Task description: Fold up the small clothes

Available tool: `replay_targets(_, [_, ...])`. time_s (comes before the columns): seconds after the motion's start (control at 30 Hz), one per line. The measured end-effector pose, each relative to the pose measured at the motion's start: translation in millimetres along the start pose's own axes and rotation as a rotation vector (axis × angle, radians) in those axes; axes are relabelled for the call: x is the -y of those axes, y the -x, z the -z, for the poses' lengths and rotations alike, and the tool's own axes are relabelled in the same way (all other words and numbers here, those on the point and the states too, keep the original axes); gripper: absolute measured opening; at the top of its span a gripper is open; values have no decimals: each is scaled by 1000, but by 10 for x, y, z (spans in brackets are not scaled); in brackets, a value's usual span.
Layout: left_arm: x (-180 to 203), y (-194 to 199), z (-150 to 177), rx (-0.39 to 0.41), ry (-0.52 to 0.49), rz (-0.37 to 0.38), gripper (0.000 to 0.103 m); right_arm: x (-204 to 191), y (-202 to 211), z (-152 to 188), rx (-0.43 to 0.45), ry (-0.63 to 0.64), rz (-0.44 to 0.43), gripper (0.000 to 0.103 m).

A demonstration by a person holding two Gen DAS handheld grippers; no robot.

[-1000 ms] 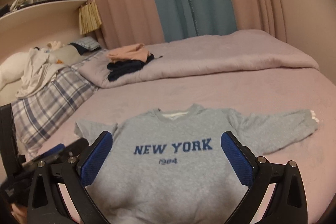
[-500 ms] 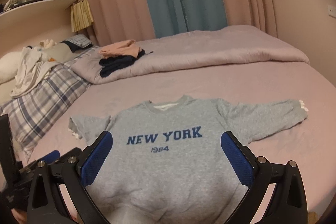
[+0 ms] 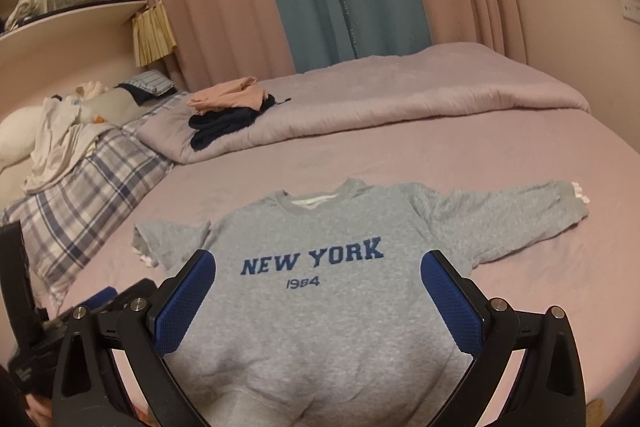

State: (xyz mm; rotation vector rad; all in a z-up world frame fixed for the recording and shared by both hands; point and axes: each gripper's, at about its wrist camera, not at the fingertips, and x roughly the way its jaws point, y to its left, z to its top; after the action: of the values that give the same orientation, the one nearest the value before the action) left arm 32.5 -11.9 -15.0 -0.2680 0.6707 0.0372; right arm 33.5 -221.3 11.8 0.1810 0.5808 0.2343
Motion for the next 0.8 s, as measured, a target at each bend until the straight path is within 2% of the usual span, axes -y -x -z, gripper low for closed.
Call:
replay_targets(0.17, [-32,-157,6,-34,8,4,102,252,-41,-139,-4,-102,-37,102])
replay_targets(0.27, [-36,-273,8,-62,11,7,102,555,-138,-337,-22,-209,-106,102])
replay_targets(0.37, [-18,-393,12,-90,7,4,102,802,-270,-502,-56,-244,-99,97])
replay_targets(0.47, [16,-511,-11,-111,4,-16,101,1168,-460,-634,-82,-290,-34,95])
replay_targets(0.53, [23,-557,-29,-113,10,-20,101,1539,-643,-681,-113,-370,3,86])
replay_targets(0.63, [36,-619,-57,-112,27,-19,101,2017,-814,-646,-119,-487,63,83])
replay_targets(0.73, [48,-701,-79,-115,33,-26,98,2496,-952,-532,-122,-560,190,75])
replay_targets(0.8, [65,-752,-92,-122,38,-32,96,2823,-1008,-398,-133,-617,273,74])
